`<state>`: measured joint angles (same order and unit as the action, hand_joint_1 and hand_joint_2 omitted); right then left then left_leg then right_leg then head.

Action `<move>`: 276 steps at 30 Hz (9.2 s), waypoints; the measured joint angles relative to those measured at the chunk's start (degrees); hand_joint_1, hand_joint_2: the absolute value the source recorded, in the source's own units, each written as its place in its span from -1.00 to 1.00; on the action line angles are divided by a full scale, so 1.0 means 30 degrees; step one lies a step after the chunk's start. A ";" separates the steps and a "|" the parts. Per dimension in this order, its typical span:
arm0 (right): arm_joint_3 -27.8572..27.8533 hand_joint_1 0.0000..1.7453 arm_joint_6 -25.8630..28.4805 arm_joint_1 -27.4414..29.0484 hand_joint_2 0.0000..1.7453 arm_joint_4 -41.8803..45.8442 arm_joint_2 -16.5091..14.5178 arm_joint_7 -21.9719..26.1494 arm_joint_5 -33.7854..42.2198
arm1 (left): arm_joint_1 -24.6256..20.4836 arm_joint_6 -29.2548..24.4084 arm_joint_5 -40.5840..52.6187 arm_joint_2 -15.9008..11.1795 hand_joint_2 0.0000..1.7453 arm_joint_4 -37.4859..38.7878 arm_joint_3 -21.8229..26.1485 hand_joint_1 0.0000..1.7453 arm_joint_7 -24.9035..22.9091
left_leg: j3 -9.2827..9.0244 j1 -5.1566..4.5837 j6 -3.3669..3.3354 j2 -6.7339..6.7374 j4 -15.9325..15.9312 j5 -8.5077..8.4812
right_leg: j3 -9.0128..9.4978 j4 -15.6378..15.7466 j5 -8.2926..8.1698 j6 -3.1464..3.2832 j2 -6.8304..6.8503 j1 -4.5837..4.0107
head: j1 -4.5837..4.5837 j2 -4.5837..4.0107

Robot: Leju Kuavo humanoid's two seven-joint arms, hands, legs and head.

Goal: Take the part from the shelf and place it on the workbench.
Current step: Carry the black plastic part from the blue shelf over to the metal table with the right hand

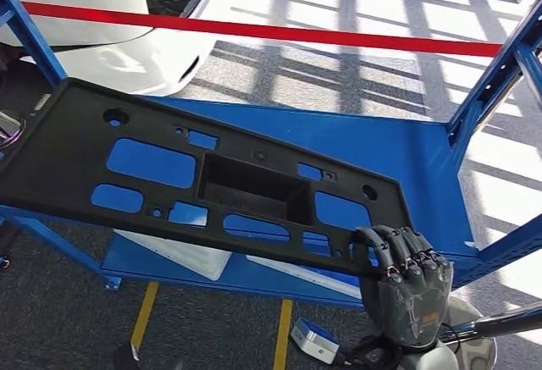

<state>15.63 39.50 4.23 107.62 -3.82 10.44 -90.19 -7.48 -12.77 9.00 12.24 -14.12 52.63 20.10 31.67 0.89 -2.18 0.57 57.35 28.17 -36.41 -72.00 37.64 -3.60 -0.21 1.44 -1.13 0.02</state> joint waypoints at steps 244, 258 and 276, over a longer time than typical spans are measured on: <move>-0.0468 1.00 0.0146 0.1484 1.00 -0.1612 -0.0699 0.0740 0.4395 | -0.0029 -0.0262 -0.0025 0.0022 1.00 0.0131 0.0393 -1.00 -0.0162 | 0.0422 0.0072 0.0130 -0.0064 0.0648 0.0287 | -0.1191 0.0155 -0.1085 0.0656 -0.0244 -0.0400 | 0.0086 0.0000; -0.0499 1.00 0.0146 0.1669 1.00 -0.1464 -0.0787 0.0762 0.4348 | 0.0002 -0.0320 -0.0025 -0.0004 1.00 0.0131 0.0393 -1.00 -0.0162 | 0.0965 0.0071 0.0924 0.0260 0.3122 0.2359 | 0.0924 0.4700 -0.3422 0.1641 0.0067 -0.0564 | -0.0002 0.0000; -0.0550 1.00 0.0146 0.1709 1.00 -0.1470 -0.0811 0.0670 0.4331 | 0.0025 -0.0344 -0.0028 0.0015 1.00 0.0131 0.0399 -1.00 -0.0142 | 0.0470 0.0082 0.0137 0.0114 0.0679 0.0325 | -0.1562 -0.0796 -0.0795 0.0576 -0.0180 -0.0348 | 0.0078 0.0000</move>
<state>13.98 39.93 9.35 103.21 -6.26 12.45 -77.20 -7.40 -13.80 8.92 12.28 -13.73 53.83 19.67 33.08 1.14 -1.77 0.92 59.39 29.15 -41.09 -74.39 35.25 -1.87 -0.75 0.39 -0.89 0.02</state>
